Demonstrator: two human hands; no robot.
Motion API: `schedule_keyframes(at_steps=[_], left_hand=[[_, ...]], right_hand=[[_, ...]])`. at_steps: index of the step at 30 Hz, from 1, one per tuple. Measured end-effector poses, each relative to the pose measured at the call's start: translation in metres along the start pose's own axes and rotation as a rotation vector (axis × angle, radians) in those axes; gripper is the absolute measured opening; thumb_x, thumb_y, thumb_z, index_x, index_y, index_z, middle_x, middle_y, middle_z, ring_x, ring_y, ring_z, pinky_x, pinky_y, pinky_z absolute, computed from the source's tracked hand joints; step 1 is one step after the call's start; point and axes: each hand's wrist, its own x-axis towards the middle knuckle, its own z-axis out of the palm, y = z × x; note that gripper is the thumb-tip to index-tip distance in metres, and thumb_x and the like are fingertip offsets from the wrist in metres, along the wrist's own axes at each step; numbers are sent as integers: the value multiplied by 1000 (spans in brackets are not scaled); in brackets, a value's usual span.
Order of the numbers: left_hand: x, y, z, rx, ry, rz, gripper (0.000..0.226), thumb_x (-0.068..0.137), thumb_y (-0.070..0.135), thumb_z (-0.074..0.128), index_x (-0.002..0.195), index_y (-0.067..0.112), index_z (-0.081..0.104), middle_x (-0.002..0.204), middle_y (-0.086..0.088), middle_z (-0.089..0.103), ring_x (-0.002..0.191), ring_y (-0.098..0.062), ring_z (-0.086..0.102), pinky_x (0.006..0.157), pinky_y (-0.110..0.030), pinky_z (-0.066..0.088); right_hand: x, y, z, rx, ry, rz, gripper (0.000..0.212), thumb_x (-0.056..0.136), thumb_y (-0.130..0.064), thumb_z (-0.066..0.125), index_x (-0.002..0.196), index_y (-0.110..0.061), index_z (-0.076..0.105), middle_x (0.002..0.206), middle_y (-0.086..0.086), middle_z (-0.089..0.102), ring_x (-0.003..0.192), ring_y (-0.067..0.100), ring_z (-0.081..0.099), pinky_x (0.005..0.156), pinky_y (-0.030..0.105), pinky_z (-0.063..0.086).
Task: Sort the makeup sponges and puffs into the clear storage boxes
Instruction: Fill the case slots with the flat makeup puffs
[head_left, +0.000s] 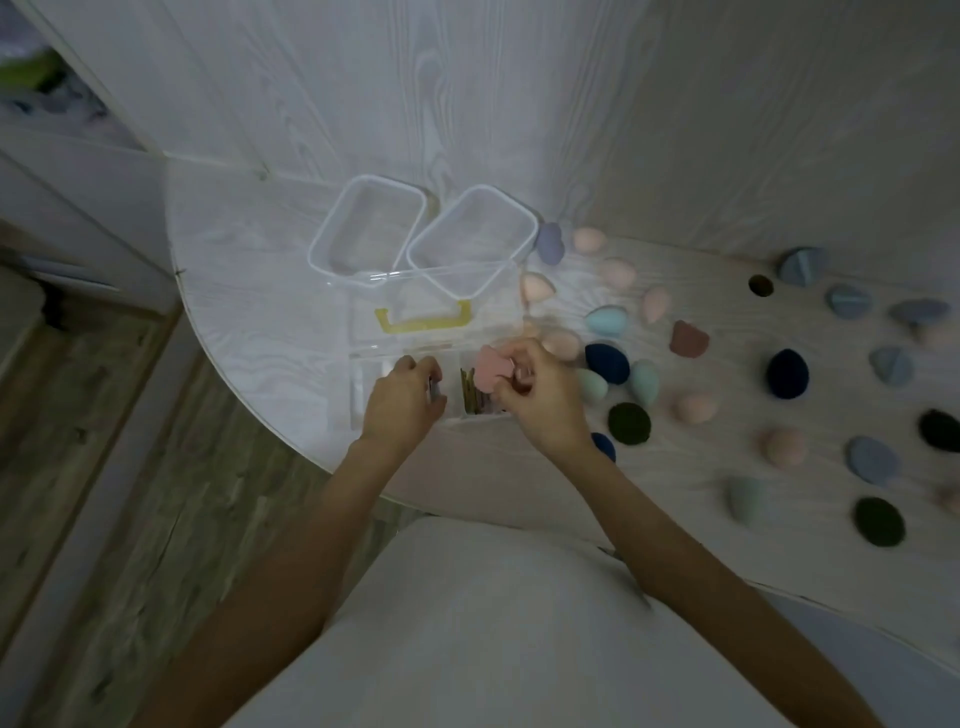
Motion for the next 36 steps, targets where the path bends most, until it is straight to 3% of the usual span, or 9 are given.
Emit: schedule_keyframes(at_steps=[5,8,10,14,19,24,28,33,36], left_hand=[[-6,0,3,2,34,8,15,86,18,60,96,8,61,94,-13,55,68,-32,58,61,-27,36],[-9,2,4,53,38,0,16,86,19,57,96,7,63,93,-14,56,68,-34,58,59,-30,36],[-10,2,2,54,35,-6,16,85,19,57,95,8,63,91,-13,57,69,-34,58,59,-31,38],[-13,2,0,-1,20,-7,16,83,21,58,93,10,65,90,-11,58,73,-30,60,65,-31,42],[-24,-1,-4,-222,-7,-49,34,84,26,61,118,20,58,100,-8,64,88,-23,65,77,-31,49],[-32,-5,-9,-328,-37,-113,60,83,27,67,136,12,42,115,-6,66,101,-20,64,90,-32,50],[-34,-8,-8,-387,-41,-143,50,83,21,68,129,10,51,114,-7,66,97,-18,64,90,-33,51],[-34,-5,-8,-383,-34,-142,46,84,19,67,127,10,53,113,-7,66,95,-19,65,88,-33,52],[-35,-3,-9,-375,-42,-162,44,84,17,65,126,10,54,114,-6,66,95,-18,65,87,-29,51]], right_hand=[[7,-8,17,-198,-98,-152,27,84,-5,59,111,-9,61,99,7,61,86,17,54,74,31,47],[13,-12,30,-378,-147,-248,16,89,-10,53,102,-8,62,97,7,60,80,21,54,70,32,37],[16,-14,37,-573,-201,-272,19,91,-15,49,105,-9,60,103,7,61,87,24,57,68,30,33],[17,-16,48,-767,-322,-316,22,90,-11,46,106,-7,61,104,11,64,100,27,56,69,35,43],[22,-23,47,-914,-412,-301,19,89,-8,48,101,-8,63,98,12,67,90,29,63,61,32,37],[21,-26,48,-951,-413,-315,22,90,-5,45,110,-4,52,98,15,66,88,31,63,60,34,33],[21,-15,55,-862,-363,-328,21,89,-5,45,105,-7,57,98,13,66,89,31,62,60,34,35],[25,-2,59,-825,-350,-337,24,91,-11,51,105,-13,70,130,3,50,110,24,52,66,29,39],[26,0,54,-740,-352,-331,23,89,-10,54,106,-14,70,132,2,48,111,24,52,73,35,48]])
